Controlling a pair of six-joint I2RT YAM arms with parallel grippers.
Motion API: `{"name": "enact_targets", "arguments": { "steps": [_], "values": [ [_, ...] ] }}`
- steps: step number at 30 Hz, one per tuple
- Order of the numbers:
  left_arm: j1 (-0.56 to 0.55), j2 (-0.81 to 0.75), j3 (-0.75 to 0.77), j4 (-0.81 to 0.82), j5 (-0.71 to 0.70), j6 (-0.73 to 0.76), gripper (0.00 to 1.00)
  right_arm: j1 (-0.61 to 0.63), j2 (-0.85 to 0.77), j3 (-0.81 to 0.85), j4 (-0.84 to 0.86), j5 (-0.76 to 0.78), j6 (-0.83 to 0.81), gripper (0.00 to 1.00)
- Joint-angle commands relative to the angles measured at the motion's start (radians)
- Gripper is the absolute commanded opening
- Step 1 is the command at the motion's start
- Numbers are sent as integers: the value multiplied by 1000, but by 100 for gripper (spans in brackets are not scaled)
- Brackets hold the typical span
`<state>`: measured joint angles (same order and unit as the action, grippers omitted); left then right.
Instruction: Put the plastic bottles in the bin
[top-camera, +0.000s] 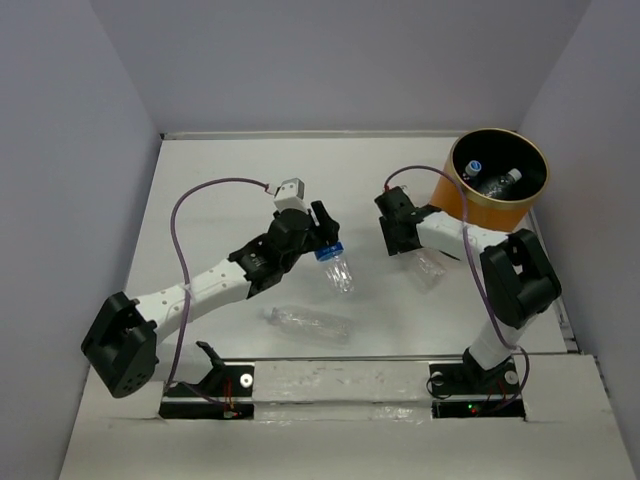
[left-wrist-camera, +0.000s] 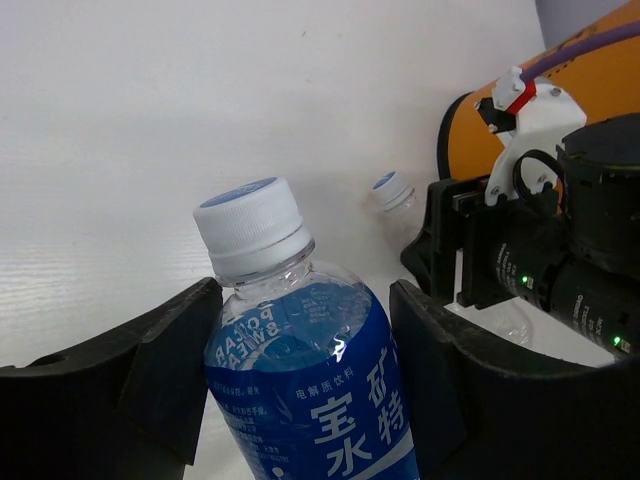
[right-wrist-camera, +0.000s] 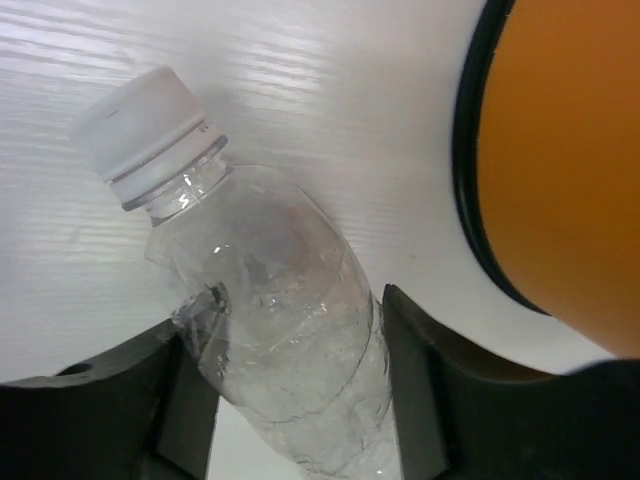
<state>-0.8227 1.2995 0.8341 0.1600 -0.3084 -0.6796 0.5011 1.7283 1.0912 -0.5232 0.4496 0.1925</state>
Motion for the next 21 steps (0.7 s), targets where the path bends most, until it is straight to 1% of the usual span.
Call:
{"name": "enact_targets", "arguments": {
  "steps": [1, 3, 4, 5, 8, 9, 10, 11, 12, 15, 16, 18, 19, 21],
  "values": [
    [8, -86, -12, 39, -60, -3, 56, 91, -127, 87, 34, -25, 21, 48],
    [8, -103, -3, 36, -55, -5, 56, 91, -195, 119, 37, -60, 21, 47],
    [10, -106, 2, 38, -48, -6, 56, 91, -275, 154, 52, -71, 16, 44],
    [8, -108, 8, 36, -43, -6, 56, 91, -318, 174, 63, -62, 10, 43],
    [8, -106, 37, 38, -29, -8, 56, 91, -450, 242, 114, 1, -60, 42],
    [8, -106, 49, 41, -18, -14, 56, 91, -473, 277, 179, 56, -95, 42],
    [8, -106, 53, 47, -14, -15, 56, 68, -495, 286, 227, 75, -167, 42],
    [8, -102, 56, 61, -6, -17, 54, 41, -521, 294, 317, 80, -186, 42],
    [8, -98, 68, 67, -1, -18, 54, -43, -526, 309, 351, 64, -220, 41],
    [7, -74, 103, 67, 18, -15, 54, -200, -506, 346, 411, -32, -197, 41],
    [7, -65, 132, 65, 23, -14, 54, -275, -497, 358, 426, -38, -196, 41],
    [2, -42, 186, 69, 26, 2, 54, -335, -467, 358, 485, -57, -196, 41],
    [0, -22, 206, 67, 25, 15, 54, -392, -452, 363, 499, -71, -153, 41],
    [-1, 3, 281, 69, 23, 29, 54, -433, -421, 365, 499, -97, -125, 43]
  ]
}}
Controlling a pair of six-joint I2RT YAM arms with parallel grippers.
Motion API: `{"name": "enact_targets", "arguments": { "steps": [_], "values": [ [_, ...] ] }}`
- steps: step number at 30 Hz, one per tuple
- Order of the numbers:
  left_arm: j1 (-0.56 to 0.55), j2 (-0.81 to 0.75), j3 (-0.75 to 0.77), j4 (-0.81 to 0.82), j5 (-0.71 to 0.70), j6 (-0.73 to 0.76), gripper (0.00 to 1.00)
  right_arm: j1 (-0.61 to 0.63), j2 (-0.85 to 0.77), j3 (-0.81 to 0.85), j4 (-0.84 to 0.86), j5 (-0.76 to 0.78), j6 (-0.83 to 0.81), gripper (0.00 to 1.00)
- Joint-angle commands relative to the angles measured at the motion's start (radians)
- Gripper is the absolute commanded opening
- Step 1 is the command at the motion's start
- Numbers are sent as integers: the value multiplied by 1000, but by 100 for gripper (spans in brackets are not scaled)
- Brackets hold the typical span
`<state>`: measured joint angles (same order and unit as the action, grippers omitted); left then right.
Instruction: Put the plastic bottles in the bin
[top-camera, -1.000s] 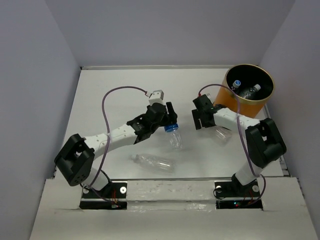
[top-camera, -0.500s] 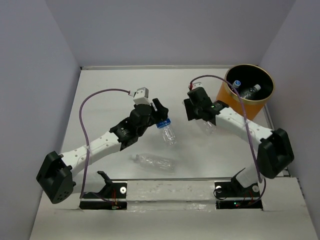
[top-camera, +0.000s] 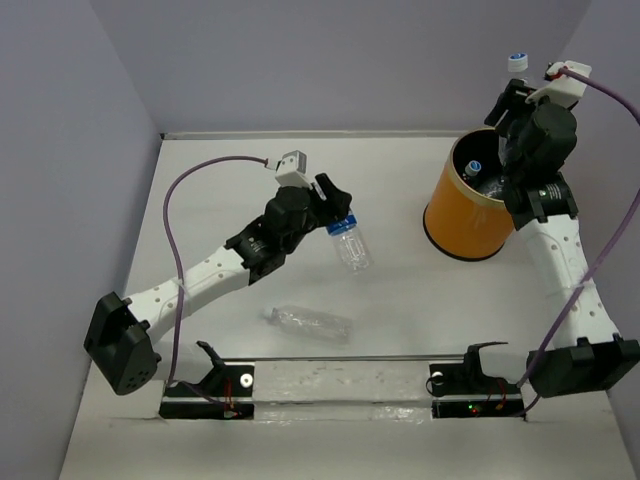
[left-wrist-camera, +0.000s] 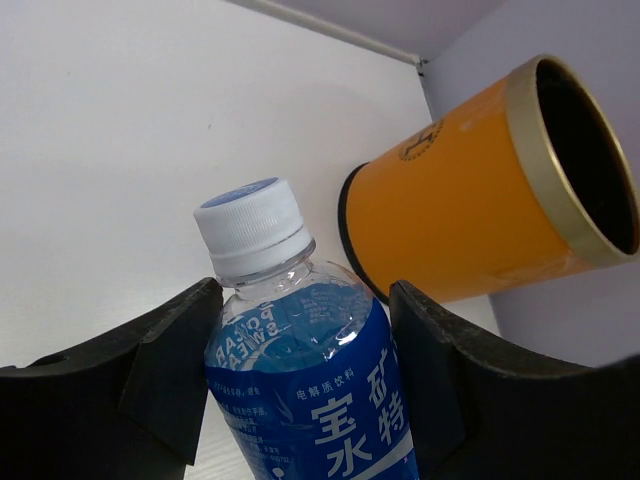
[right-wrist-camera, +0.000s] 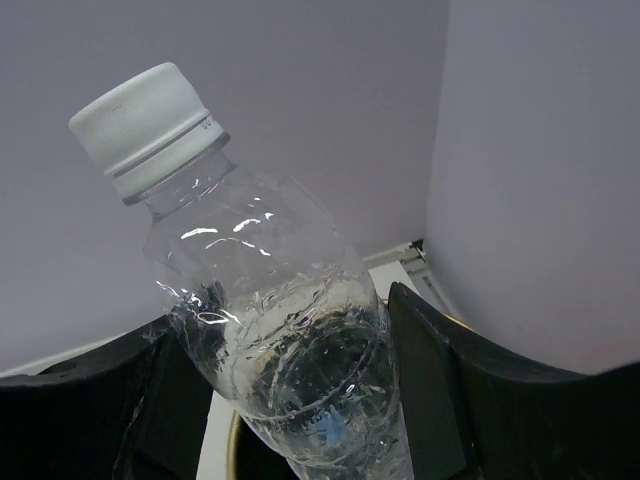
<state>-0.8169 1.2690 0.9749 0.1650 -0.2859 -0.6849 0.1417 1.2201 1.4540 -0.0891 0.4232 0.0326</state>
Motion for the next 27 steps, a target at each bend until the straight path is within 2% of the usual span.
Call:
{"name": "enact_targets", "arguments": {
  "steps": [1, 3, 4, 10, 11, 13, 14, 15, 16, 18, 21, 22, 24, 25, 27],
  "values": [
    [-8, 49, 168, 64, -2, 42, 54, -94, 110, -4, 65, -80, 71, 55],
    [-11, 96, 264, 64, -7, 67, 54, -140, 110, -36, 45, -112, 116, 91],
    [-14, 113, 296, 64, -9, 74, 54, -140, 82, -49, 35, -118, 159, 99],
    [-39, 295, 603, 74, -50, 122, 54, -152, -124, -99, -61, -231, 285, 98],
    [-41, 323, 645, 76, -56, 123, 54, -152, -125, -109, -64, -250, 302, 94],
    [-48, 409, 761, 76, -90, 120, 54, -152, -236, -182, -64, -282, 328, 86],
    [-54, 465, 801, 83, -108, 120, 54, -152, -282, -214, -63, -282, 358, 65],
    [-57, 493, 835, 93, -117, 117, 54, -152, -377, -251, -63, -294, 378, 50],
    [-59, 524, 901, 106, -125, 105, 54, -152, -425, -335, -64, -300, 421, 26],
    [-64, 616, 1017, 140, -122, 81, 54, -152, -566, -421, -66, -336, 463, 1],
    [-79, 762, 1166, 153, -133, 65, 54, -152, -668, -549, -93, -366, 500, 0],
    [-90, 800, 1271, 153, -134, 67, 54, -152, -685, -561, -98, -354, 484, 0],
    [-99, 899, 1366, 157, -153, 67, 54, -152, -644, -526, -110, -316, 403, 0],
    [-105, 929, 1433, 168, -163, 67, 54, -152, -574, -499, -126, -292, 385, 0],
    [-110, 987, 1495, 208, -167, 70, 52, -152, -530, -433, -169, -334, 406, 0]
  ]
}}
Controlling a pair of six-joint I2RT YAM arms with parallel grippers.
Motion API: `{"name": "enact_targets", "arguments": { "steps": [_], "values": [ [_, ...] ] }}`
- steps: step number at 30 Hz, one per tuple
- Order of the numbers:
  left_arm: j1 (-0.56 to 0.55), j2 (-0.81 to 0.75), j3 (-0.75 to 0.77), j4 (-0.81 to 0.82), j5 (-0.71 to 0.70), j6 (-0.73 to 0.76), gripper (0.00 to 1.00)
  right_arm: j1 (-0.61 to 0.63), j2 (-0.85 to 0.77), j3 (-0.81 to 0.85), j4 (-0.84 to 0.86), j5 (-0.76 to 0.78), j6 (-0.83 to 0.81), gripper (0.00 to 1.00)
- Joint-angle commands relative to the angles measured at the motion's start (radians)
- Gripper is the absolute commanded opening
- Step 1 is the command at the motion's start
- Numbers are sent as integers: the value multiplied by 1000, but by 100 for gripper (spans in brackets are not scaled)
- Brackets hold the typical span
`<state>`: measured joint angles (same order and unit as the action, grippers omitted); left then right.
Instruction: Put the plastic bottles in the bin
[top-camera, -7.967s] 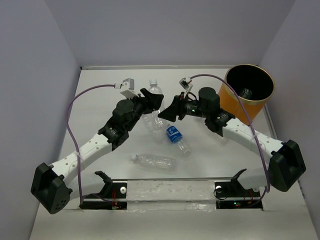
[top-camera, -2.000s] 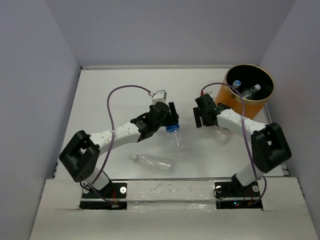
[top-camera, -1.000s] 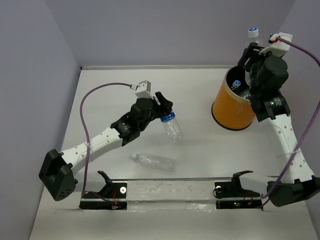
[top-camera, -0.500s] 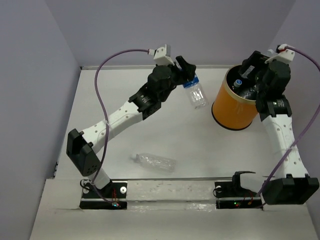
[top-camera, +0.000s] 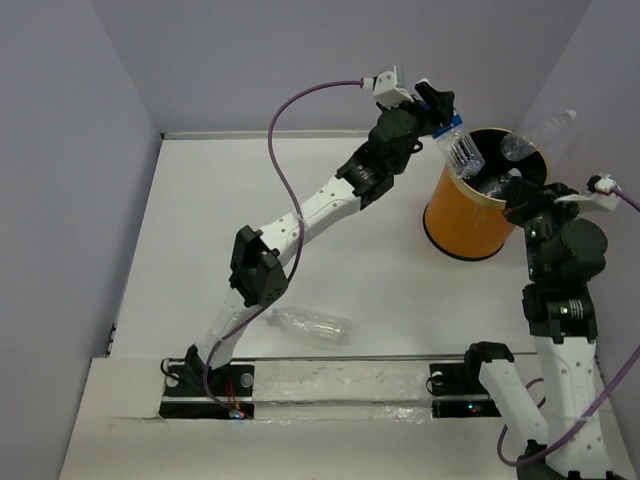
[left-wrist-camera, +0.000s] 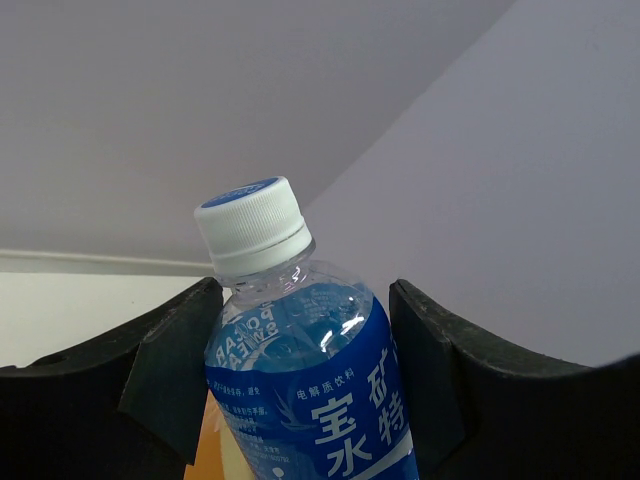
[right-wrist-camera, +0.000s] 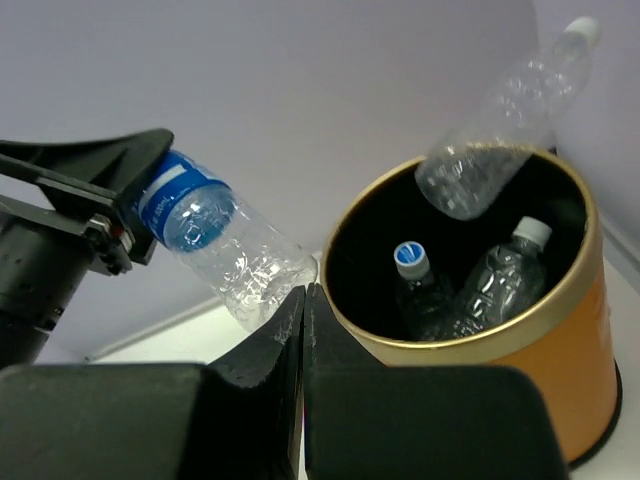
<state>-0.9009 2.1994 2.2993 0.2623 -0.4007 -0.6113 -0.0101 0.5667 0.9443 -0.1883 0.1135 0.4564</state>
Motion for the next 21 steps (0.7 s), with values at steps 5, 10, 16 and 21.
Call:
{"name": "enact_targets", "arguments": {
  "steps": [5, 10, 16, 21],
  "values": [
    [-49, 129, 210, 265, -124, 74, 51, -1, 125, 91, -20, -90, 42, 0],
    [-79, 239, 284, 423, -162, 189, 51, -1, 144, 145, -22, -195, 79, 0],
    [-119, 361, 299, 584, -142, 312, 74, -1, 137, 185, -25, -190, 79, 0],
    [-135, 366, 237, 591, -102, 402, 99, -1, 166, 231, -33, -147, 53, 0]
  ]
}}
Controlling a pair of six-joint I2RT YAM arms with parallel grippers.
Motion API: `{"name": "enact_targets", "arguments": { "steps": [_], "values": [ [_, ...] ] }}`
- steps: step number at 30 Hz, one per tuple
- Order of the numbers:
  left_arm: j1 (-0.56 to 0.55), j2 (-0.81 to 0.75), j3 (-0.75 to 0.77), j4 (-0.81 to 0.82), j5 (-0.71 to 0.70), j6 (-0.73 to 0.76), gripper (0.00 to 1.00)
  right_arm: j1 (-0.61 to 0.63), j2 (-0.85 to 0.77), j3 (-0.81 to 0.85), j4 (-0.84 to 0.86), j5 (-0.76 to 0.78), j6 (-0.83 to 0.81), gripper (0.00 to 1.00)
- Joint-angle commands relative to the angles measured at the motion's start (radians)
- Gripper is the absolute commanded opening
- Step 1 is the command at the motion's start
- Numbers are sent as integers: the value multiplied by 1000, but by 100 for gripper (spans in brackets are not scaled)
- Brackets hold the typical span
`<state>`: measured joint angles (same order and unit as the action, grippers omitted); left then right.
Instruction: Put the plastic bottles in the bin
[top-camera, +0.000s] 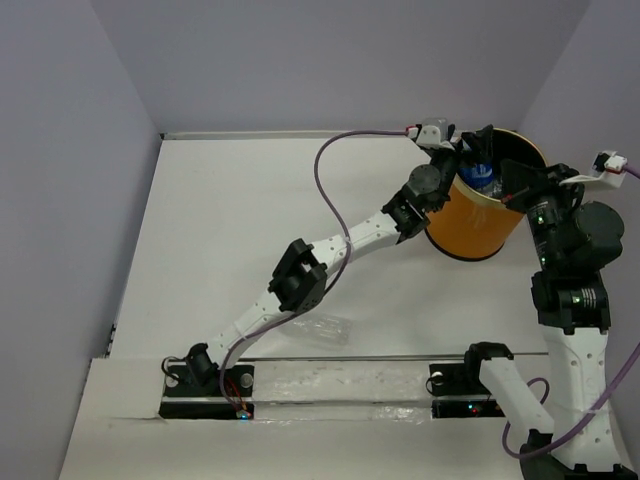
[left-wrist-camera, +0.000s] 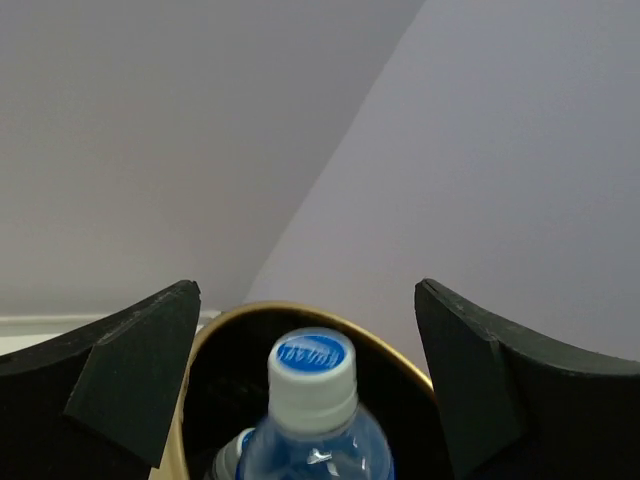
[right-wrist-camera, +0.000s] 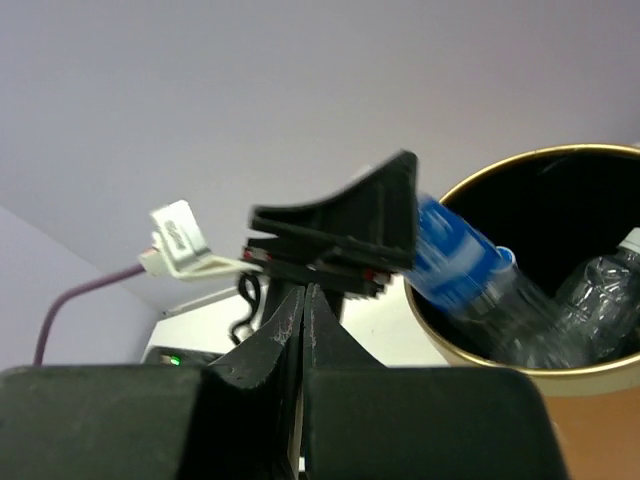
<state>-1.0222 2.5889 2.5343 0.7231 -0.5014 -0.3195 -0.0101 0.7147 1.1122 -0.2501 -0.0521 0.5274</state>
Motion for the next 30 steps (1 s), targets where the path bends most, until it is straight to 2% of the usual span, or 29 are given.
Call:
{"name": "enact_targets", "arguments": {
  "steps": [1, 3, 4, 6, 7, 10, 13, 14, 16, 18, 20, 21, 23, 25, 26, 29, 30],
  "values": [
    [-15, -42, -21, 131, 0, 125, 99, -1, 22, 67, 28, 43, -24, 0],
    [-16, -113, -104, 154, 23, 160, 99, -1, 40, 78, 18, 81, -59, 1],
    [-15, -142, -162, 163, 29, 206, 99, -1, 48, 96, 9, 109, -70, 4],
    [-15, -237, -244, 174, 40, 265, 99, -1, 67, 126, 0, 82, -99, 14],
    [-15, -274, -273, 174, 41, 282, 99, -1, 80, 138, -9, 61, -107, 23],
    [-10, -455, -394, 177, 35, 304, 99, -1, 121, 161, -34, -148, -138, 38],
    [0, -657, -610, 156, -9, 312, 99, -1, 144, 144, -40, -312, -147, 57],
    [4, -764, -659, 126, -40, 292, 99, -1, 150, 124, -40, -345, -148, 61],
    [28, -873, -802, 95, -58, 258, 99, -1, 182, 110, -41, -431, -145, 72],
    [48, -1027, -926, 1, -86, 194, 99, 30, 213, 94, -43, -512, -145, 77],
    [82, -1127, -1005, -77, -112, 131, 99, 106, 247, 87, -37, -499, -168, 84],
    [94, -1224, -1046, -156, -120, 59, 99, 233, 294, 101, -50, -470, -190, 86],
    [128, -1320, -1171, -276, -109, 10, 99, 376, 357, 130, -95, -352, -258, 91],
    [145, -1443, -1242, -393, -123, -32, 99, 522, 451, 143, -97, -303, -285, 92],
    [160, -1511, -1256, -524, -130, -39, 99, 553, 478, 138, -91, -292, -296, 92],
    [178, -1654, -1327, -747, -169, -44, 99, 651, 567, 106, -103, -244, -346, 95],
    [185, -1655, -1345, -804, -169, -44, 99, 670, 589, 98, -113, -236, -363, 96]
  ]
}}
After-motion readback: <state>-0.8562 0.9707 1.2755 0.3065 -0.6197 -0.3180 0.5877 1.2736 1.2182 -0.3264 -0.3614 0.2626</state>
